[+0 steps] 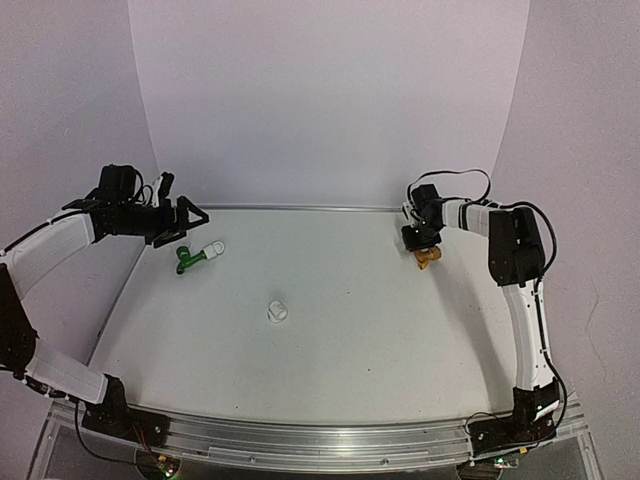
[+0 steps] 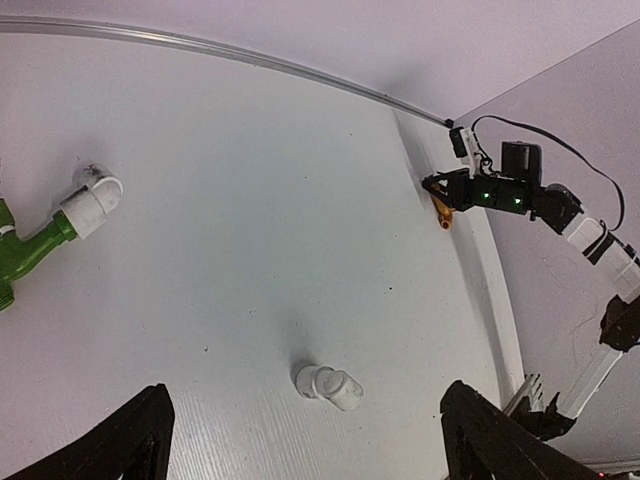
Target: Install the water faucets
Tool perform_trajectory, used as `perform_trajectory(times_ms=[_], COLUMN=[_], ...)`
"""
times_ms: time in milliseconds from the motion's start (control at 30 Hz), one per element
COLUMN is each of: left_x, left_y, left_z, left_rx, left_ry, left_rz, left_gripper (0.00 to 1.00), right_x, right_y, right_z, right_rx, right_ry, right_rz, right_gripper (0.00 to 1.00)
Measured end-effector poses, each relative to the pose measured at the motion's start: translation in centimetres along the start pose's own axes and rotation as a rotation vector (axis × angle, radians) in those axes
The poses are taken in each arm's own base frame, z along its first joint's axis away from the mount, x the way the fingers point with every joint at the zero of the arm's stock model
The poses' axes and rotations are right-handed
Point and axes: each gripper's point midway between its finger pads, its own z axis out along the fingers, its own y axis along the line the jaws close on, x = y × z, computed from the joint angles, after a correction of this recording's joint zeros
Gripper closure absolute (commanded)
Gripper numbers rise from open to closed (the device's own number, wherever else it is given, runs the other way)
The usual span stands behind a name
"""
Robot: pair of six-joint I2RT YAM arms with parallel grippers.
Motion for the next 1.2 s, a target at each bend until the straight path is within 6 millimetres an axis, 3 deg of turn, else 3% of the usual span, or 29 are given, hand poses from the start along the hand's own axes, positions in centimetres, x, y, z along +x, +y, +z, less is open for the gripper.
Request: perform_trajectory(times_ms=[167,233,300,400,500,600,700,833,933,1033,1200], left_x=[0.2,0.3,0.5,1.1,3.2,7.0,11.7,16.2,18.1,19.8,20.9], left_y=[0.4,0.3,-0.1,-1.5,-5.1,-10.8,-17.1,-24.4,-27.8,-29.6,-30.7], left_z=[0.4,0.5,0.6,1.0,2.0,2.4,2.3,3.0,5.6,9.0,12.4], left_rx=[-0.004,0.000,0.015,0.055,0.135,0.278,0.433,0.573,0.580,0.526,0.440], left_ry=[0.013,0.016,0.024,0.043,0.063,0.062,0.034,-0.028,-0.064,-0.094,-0.147], left_rz=[-0.006,-0.006,0.001,0.024,0.106,0.224,0.353,0.496,0.551,0.590,0.621], left_gripper=[0.06,0.06,0.06,0.06,0.04,0.03,0.01,0.01,0.01,0.00,0.02], right_x=[0.4,1.3,2.5,3.3,2.8,2.3,3.6,6.7,7.7,7.3,7.2], right_y=[0.8,1.2,1.8,3.0,4.4,5.6,7.9,12.3,14.7,14.8,15.0], right_z=[-0.3,-1.2,-2.9,-6.9,-13.8,-20.7,-25.4,-28.9,-32.2,-34.6,-35.4], right_rx=[-0.062,-0.092,-0.134,-0.230,-0.407,-0.603,-0.752,-0.809,-0.859,-0.896,-0.908], right_ry=[-0.003,0.011,0.028,0.006,-0.133,-0.273,-0.328,-0.303,-0.316,-0.364,-0.383], right_rz=[0.135,0.208,0.286,0.414,0.598,0.771,0.899,0.994,1.052,1.135,1.221], right_gripper=[0.99,1.00,1.00,1.00,1.00,1.00,1.00,1.00,1.00,1.00,1.00])
